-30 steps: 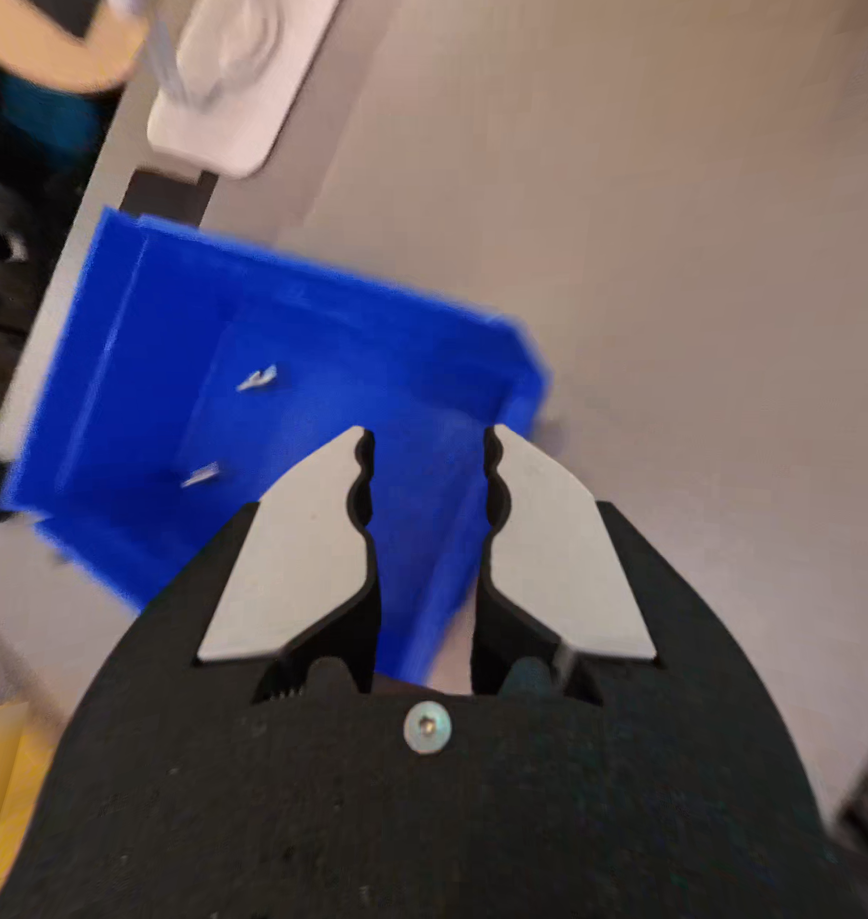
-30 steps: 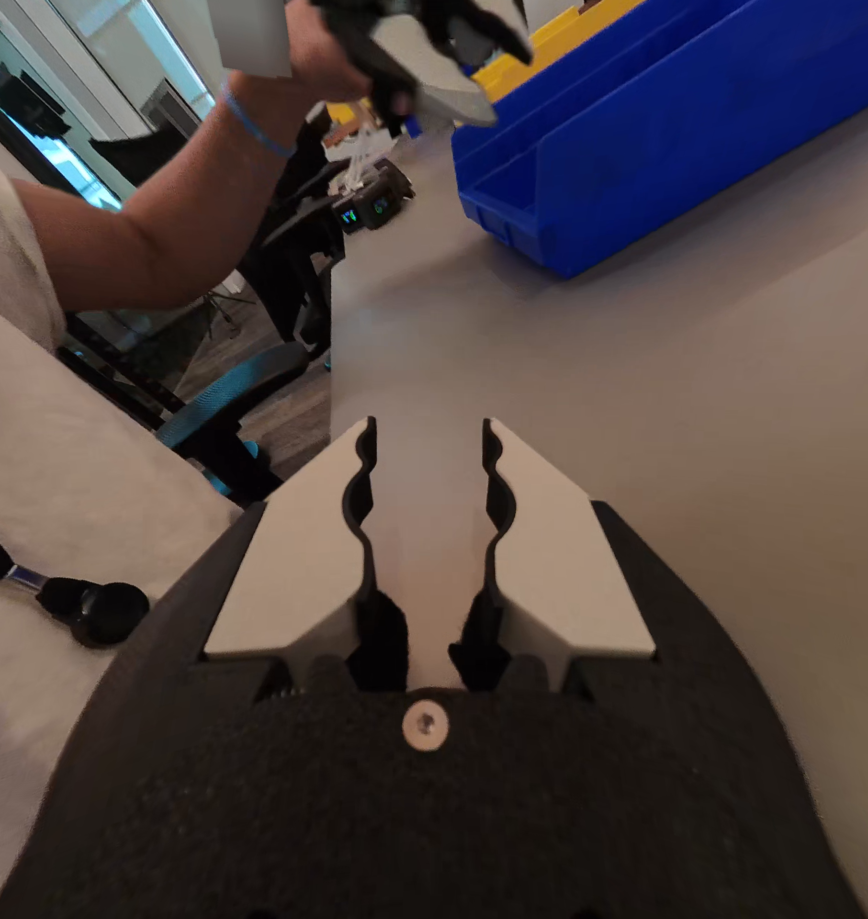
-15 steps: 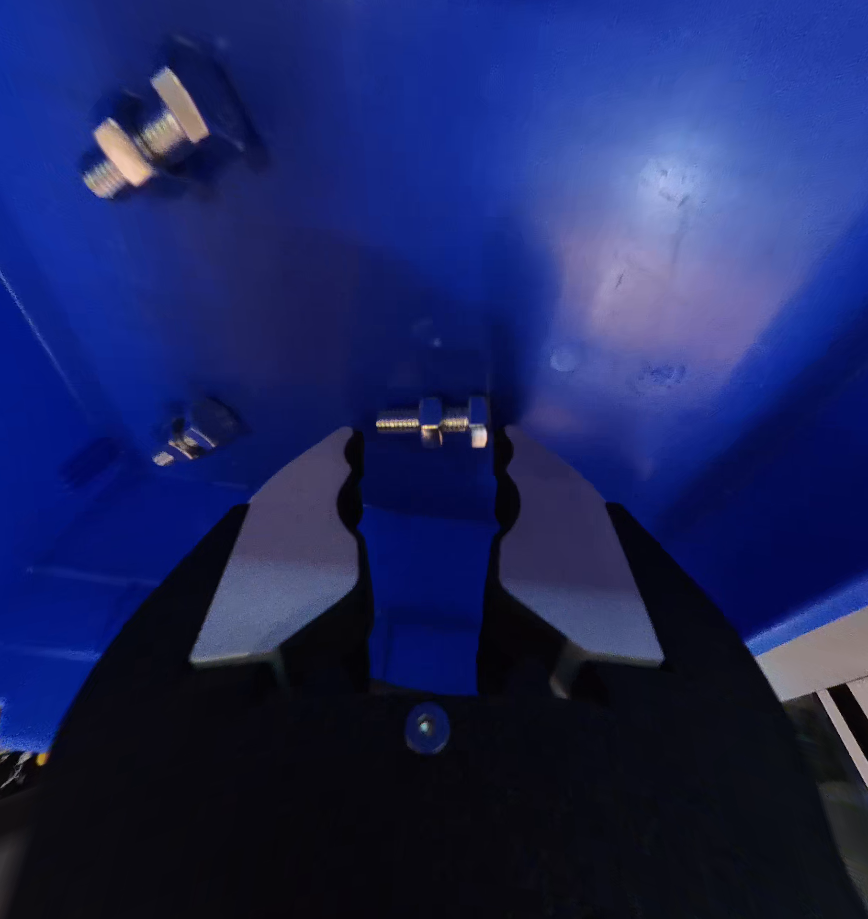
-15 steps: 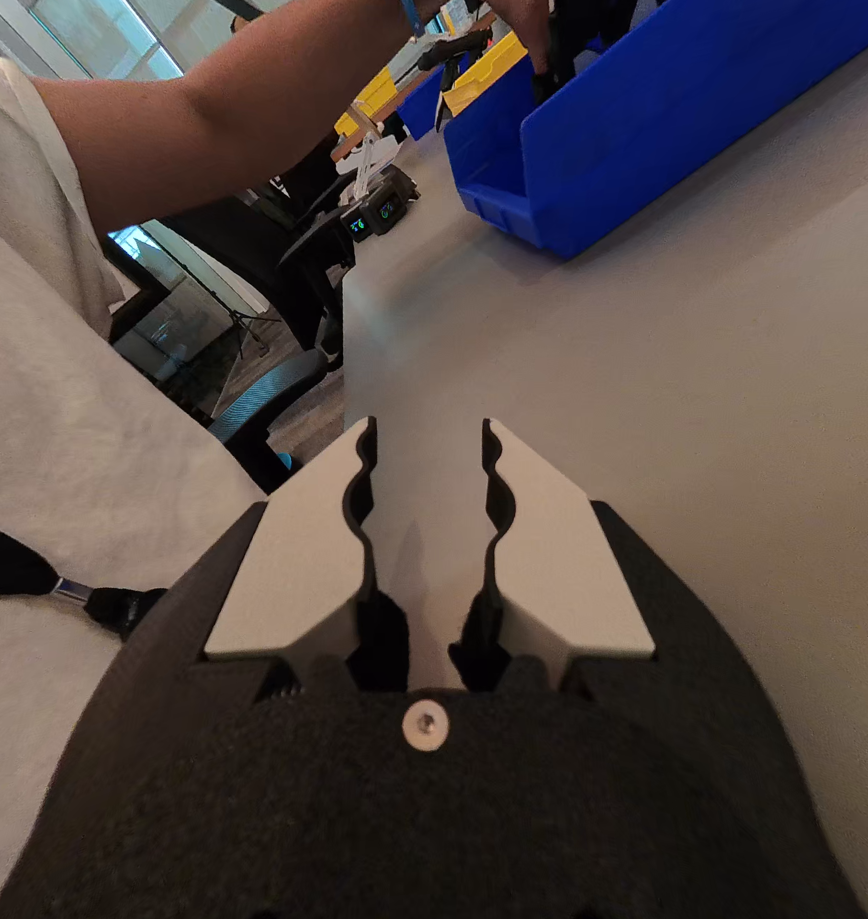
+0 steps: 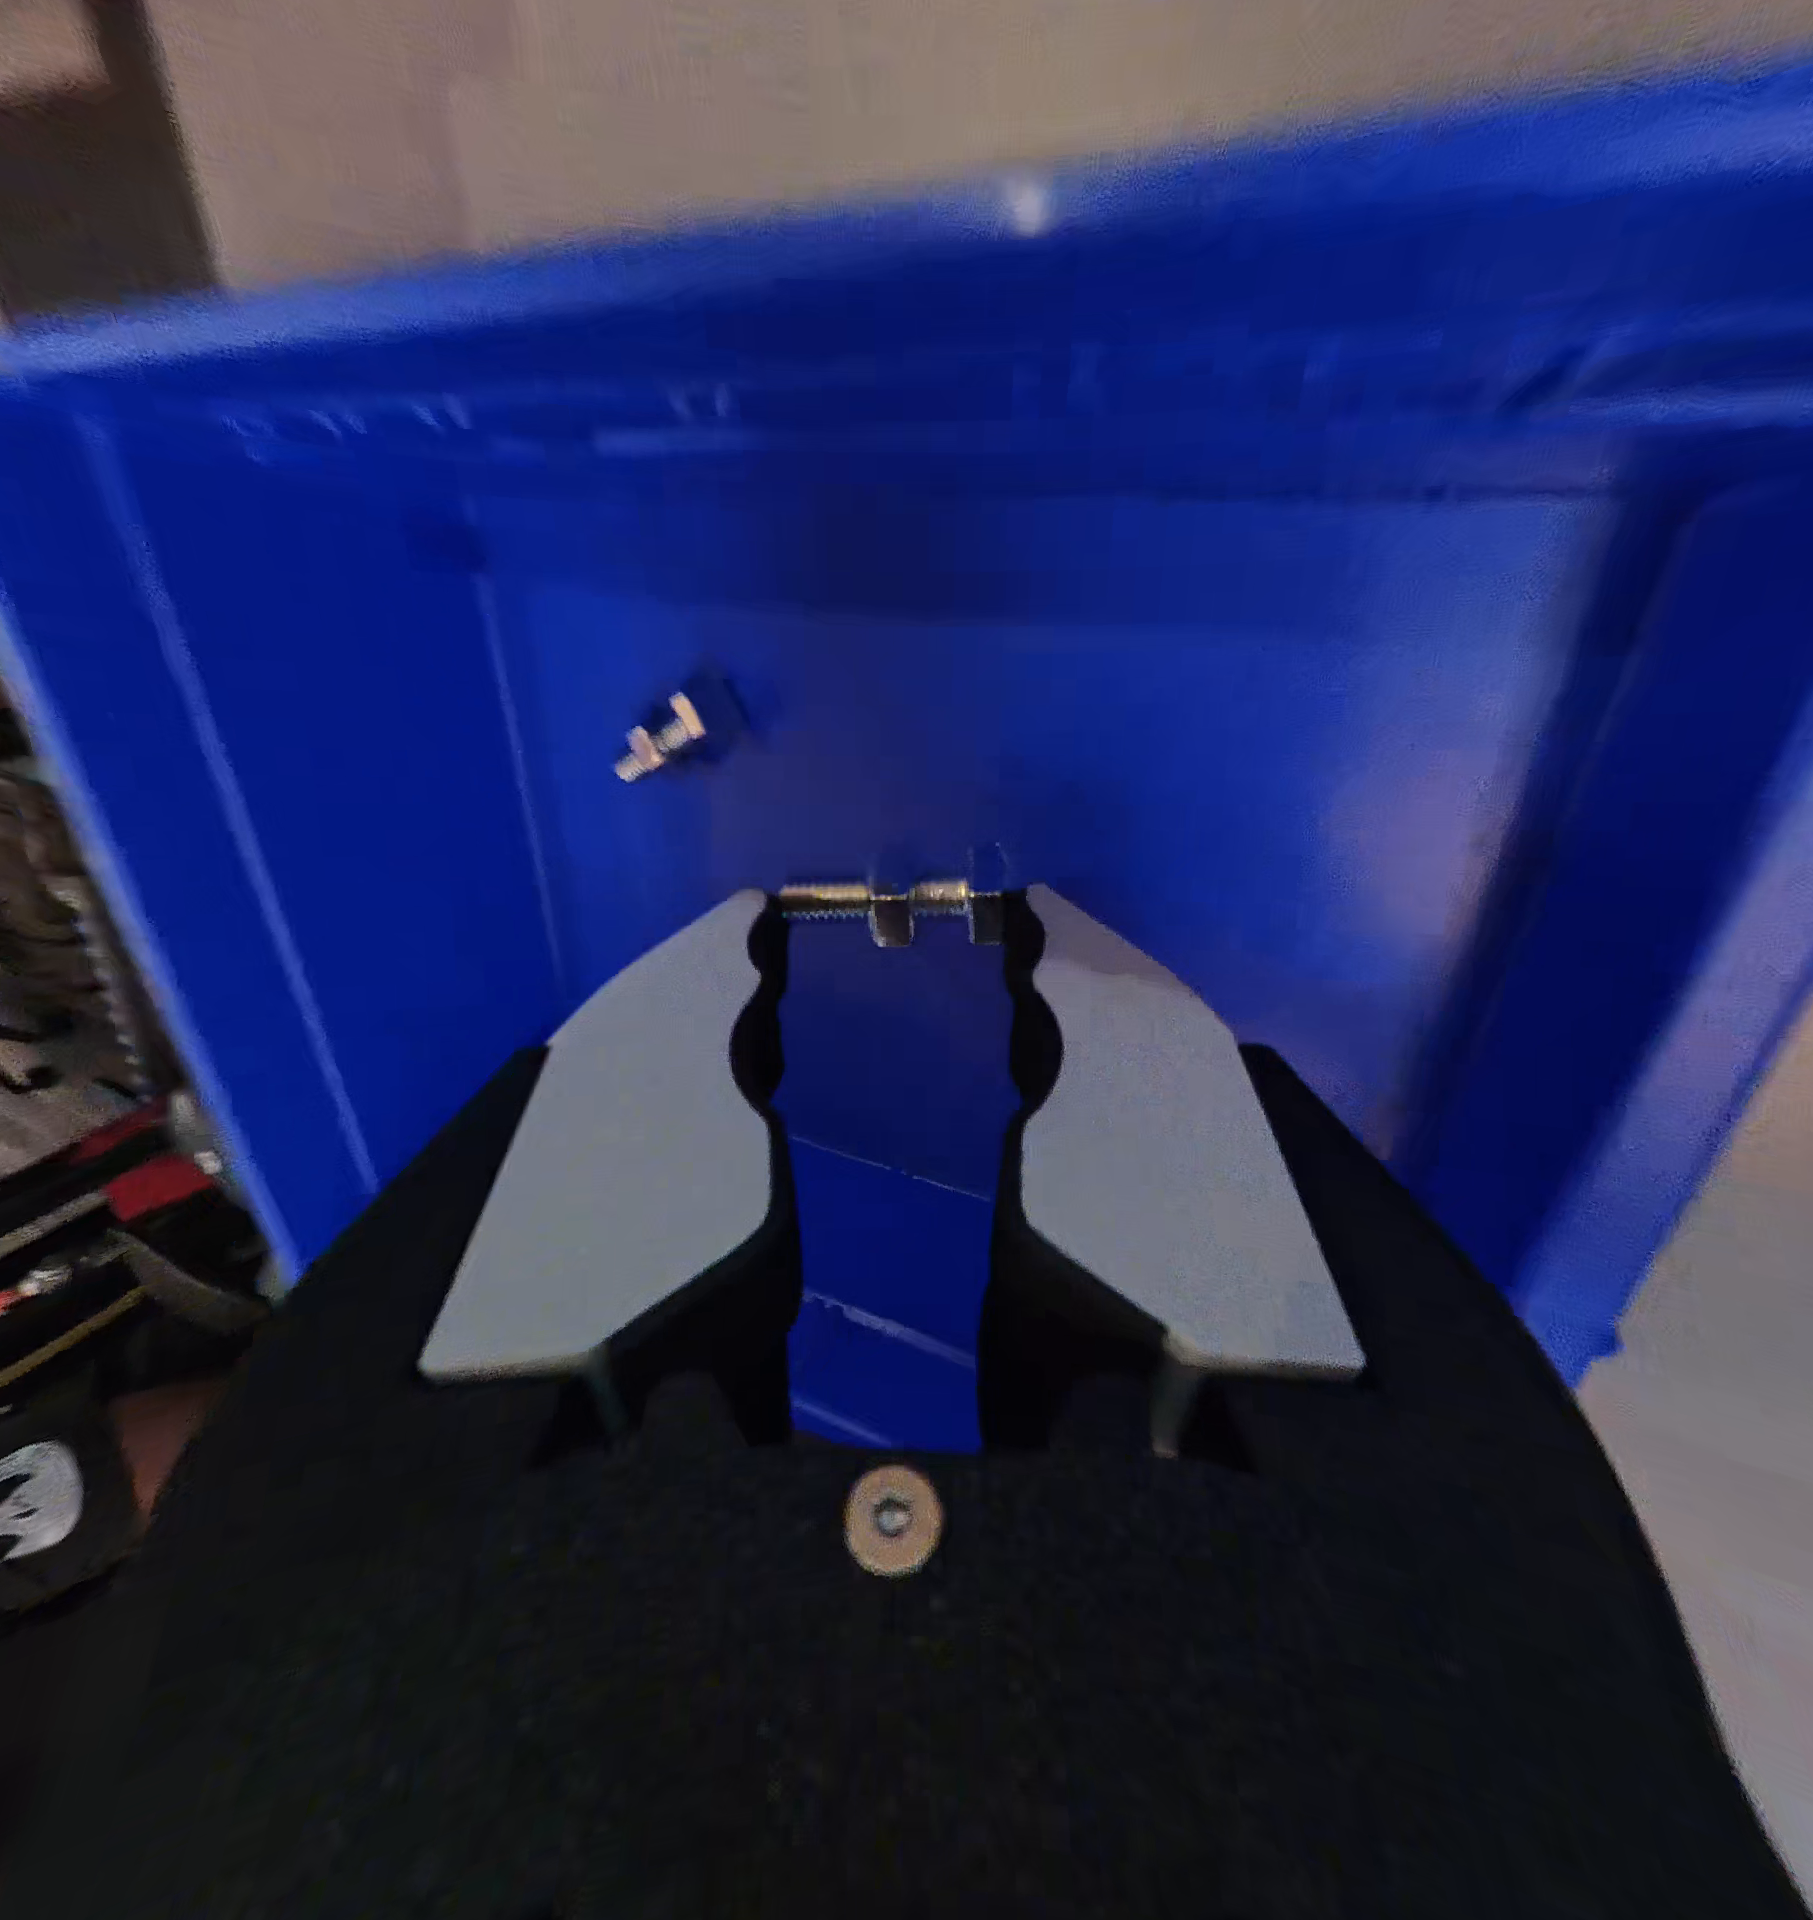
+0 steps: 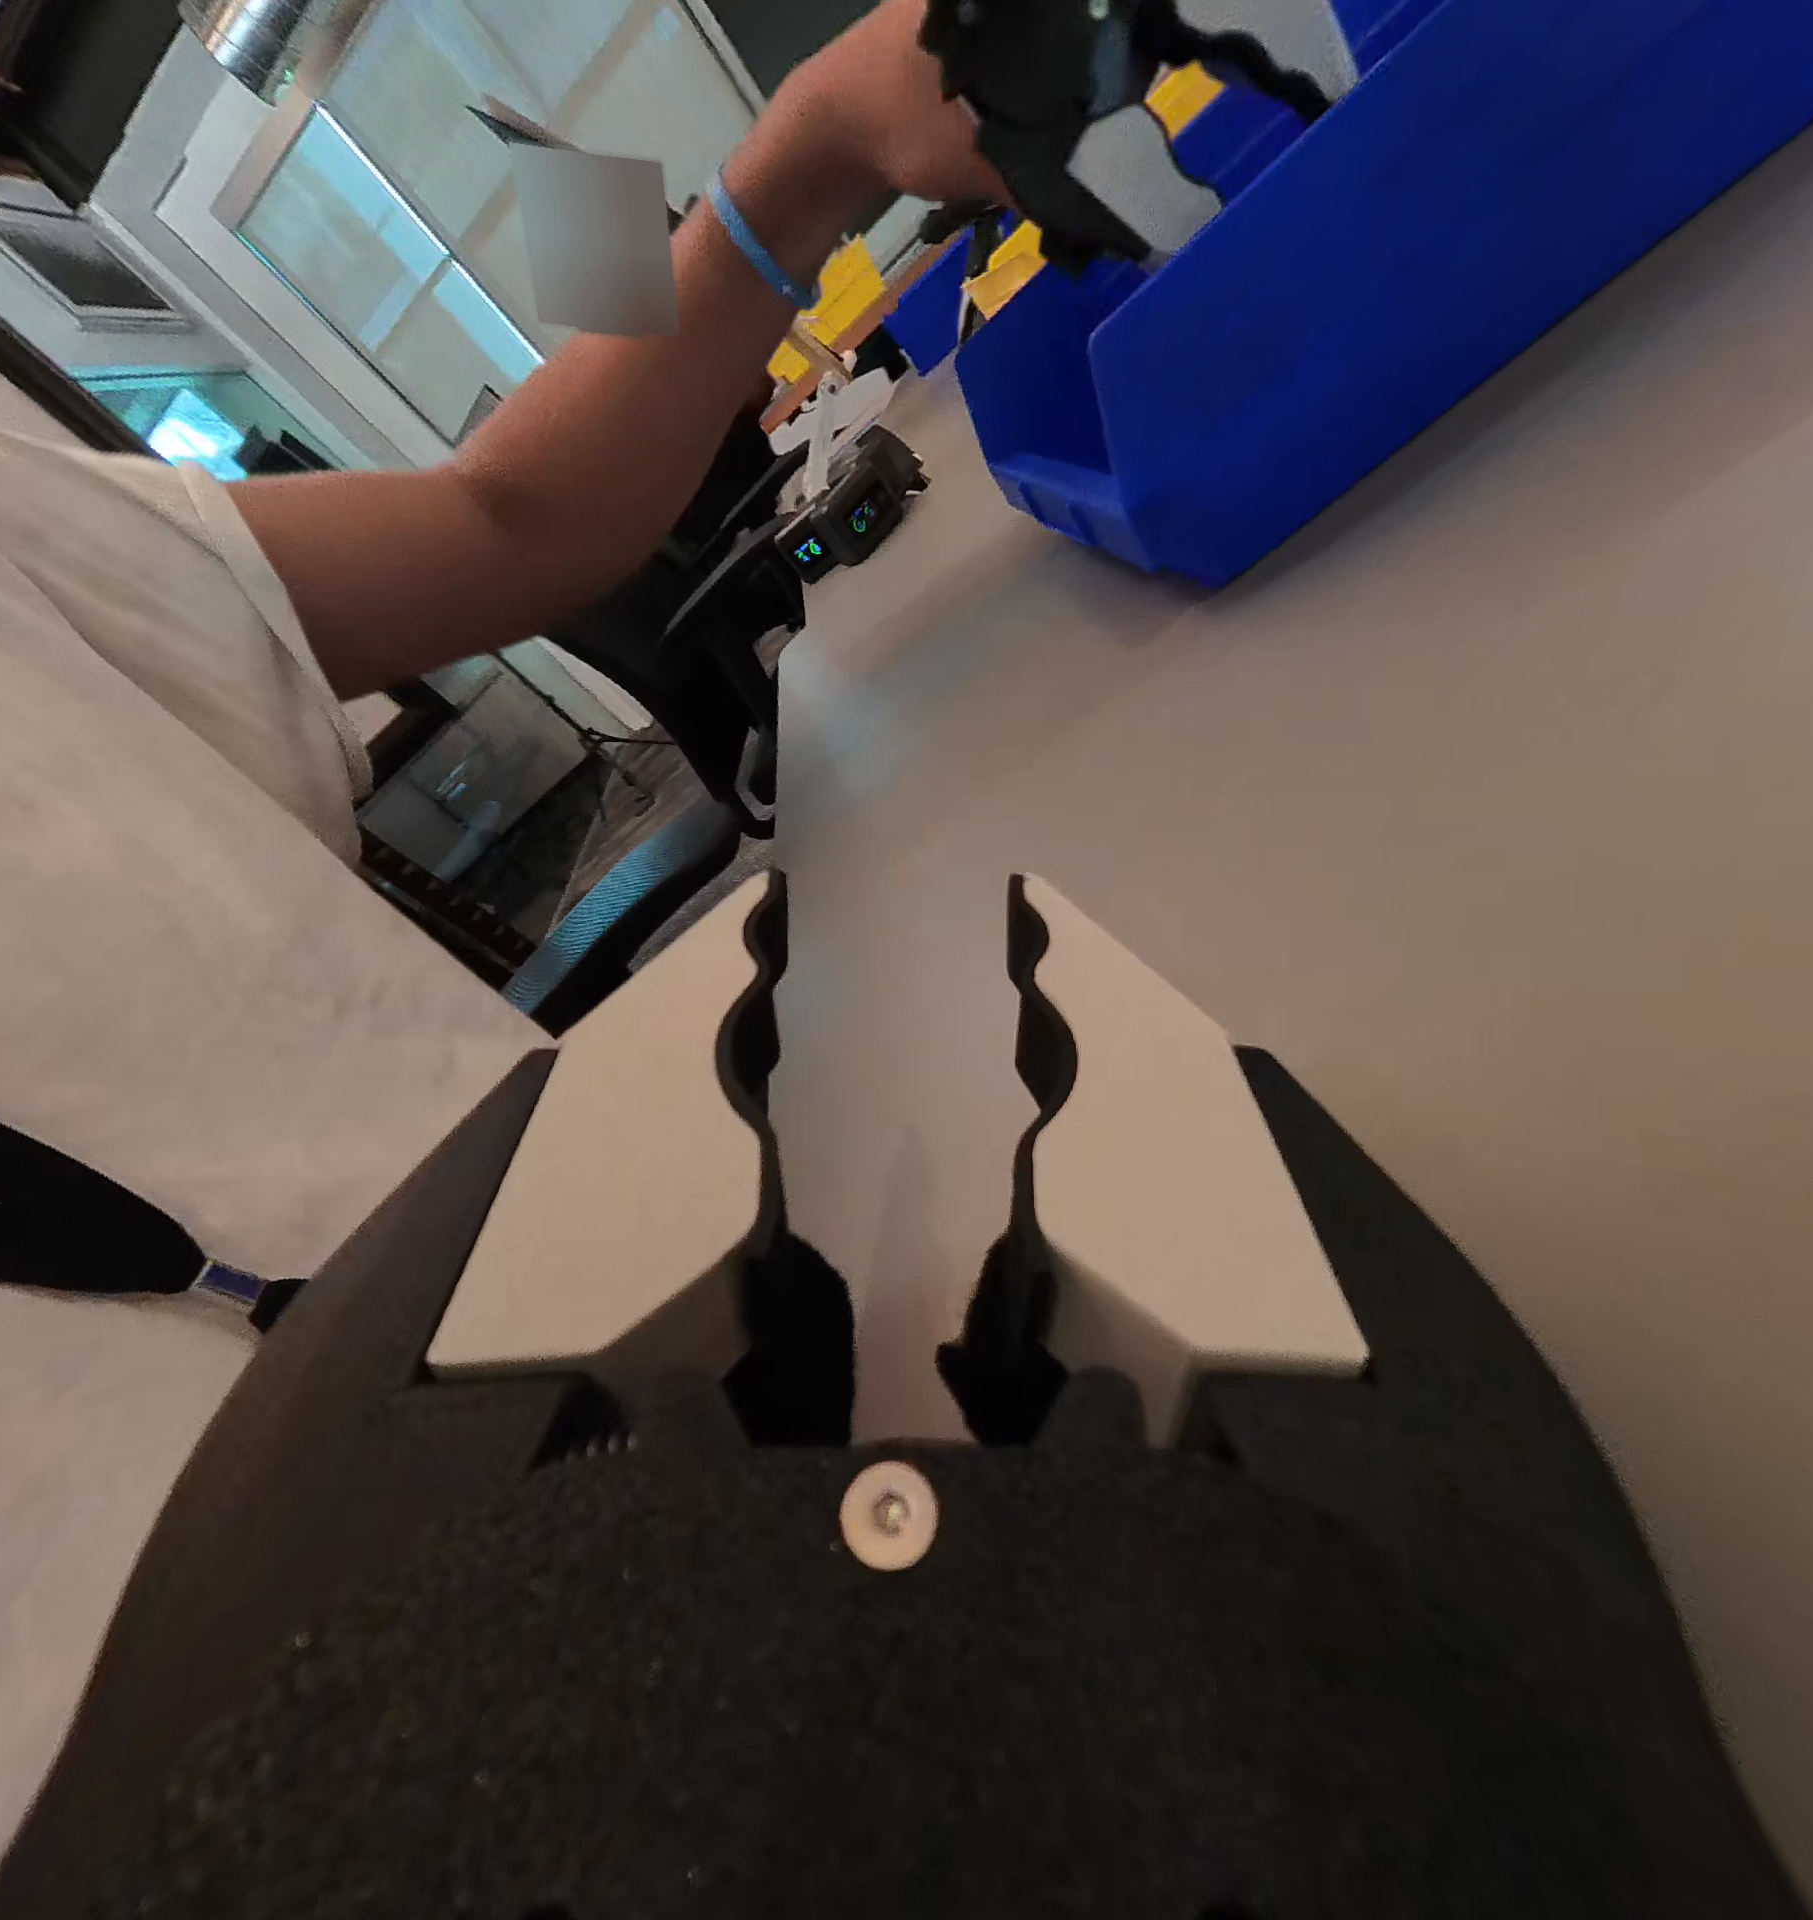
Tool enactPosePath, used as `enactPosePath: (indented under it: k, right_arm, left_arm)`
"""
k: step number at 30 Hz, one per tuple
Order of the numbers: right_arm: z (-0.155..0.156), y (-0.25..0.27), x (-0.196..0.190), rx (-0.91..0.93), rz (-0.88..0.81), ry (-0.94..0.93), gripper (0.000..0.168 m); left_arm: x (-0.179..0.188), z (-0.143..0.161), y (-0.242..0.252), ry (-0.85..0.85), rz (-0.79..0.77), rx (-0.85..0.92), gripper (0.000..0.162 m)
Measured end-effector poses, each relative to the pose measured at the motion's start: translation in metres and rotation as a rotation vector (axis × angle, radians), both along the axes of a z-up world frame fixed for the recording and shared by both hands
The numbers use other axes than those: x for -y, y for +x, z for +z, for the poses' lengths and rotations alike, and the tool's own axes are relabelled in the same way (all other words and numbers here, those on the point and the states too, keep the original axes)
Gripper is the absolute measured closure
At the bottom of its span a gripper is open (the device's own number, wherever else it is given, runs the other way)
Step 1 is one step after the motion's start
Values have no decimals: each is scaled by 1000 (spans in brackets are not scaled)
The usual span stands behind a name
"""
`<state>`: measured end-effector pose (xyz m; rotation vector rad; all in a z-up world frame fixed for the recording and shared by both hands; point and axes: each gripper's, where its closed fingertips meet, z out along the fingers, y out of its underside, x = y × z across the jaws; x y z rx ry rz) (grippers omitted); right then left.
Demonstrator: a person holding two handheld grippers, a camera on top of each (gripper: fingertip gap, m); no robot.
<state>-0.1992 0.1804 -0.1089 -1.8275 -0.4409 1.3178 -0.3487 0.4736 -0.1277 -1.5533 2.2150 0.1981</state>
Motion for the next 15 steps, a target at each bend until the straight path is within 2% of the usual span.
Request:
enactPosePath:
  k: [6,8,11,15]
  right_arm:
    - [15,-7,-25,-137,63,-105,127]
    - [24,-8,-39,-149,76,-136,128]
    - [56,-12,-61,-234,80,-104,128]
    - [97,-30,-67,-332,152,-58,128]
  left_arm:
    - [47,65,23,148,-72,209,122]
    - [68,93,35,160,-85,329,122]
    - [118,130,60,131,-180,550,122]
    - [187,149,90,201,-378,689,122]
